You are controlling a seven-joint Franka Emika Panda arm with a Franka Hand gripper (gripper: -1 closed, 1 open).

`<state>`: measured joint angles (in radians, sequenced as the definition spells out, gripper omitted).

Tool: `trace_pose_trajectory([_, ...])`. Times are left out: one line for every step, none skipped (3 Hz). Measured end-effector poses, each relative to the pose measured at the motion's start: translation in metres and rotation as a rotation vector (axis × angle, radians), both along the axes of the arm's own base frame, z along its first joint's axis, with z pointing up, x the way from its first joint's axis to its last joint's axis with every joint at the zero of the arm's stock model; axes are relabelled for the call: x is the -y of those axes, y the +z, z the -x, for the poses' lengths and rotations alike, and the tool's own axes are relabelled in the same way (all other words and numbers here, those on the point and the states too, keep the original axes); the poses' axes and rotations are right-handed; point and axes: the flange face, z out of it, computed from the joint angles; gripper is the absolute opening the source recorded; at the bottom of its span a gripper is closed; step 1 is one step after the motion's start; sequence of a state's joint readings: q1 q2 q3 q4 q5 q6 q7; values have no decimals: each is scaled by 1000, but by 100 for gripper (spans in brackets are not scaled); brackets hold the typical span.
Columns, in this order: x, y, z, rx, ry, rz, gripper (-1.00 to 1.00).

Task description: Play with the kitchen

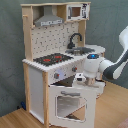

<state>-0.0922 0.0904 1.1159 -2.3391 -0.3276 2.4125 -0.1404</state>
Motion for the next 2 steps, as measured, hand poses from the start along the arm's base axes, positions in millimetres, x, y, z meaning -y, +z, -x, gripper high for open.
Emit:
trace_pose_trajectory([-9, 11, 4, 13, -79, -10, -100])
trace_pose_trajectory([-9, 11, 4, 13, -82, -8, -100])
